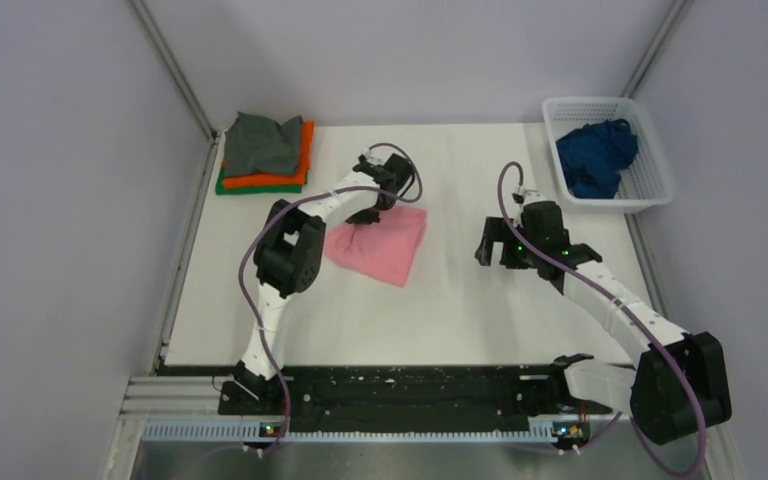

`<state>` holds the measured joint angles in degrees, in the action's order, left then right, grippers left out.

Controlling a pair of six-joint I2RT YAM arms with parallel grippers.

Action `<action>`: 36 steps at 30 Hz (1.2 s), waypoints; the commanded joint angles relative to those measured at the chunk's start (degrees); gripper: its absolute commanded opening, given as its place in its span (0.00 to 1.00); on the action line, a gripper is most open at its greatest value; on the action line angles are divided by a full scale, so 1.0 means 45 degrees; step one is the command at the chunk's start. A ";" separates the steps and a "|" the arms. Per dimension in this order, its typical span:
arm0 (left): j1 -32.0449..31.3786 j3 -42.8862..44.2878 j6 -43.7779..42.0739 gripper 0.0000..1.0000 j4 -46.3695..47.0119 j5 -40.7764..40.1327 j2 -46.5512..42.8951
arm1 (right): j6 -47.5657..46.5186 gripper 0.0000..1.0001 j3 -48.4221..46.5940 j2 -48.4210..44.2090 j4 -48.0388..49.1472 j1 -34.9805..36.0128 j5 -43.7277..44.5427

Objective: Fold and stack the t-shirts
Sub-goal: Put the neatly folded tshirt into the corner of the board with the left arm

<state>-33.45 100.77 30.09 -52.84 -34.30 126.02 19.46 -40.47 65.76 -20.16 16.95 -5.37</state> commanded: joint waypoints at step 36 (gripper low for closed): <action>0.4018 0.7841 -1.2852 0.00 0.9362 -0.5264 0.1573 | -0.0732 0.99 0.0906 -0.0193 0.2802 -0.0153 0.2308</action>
<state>-17.04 133.43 -33.87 -7.35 -61.93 135.31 16.53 -35.24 64.38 -9.39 16.95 4.67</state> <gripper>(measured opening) 0.046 0.986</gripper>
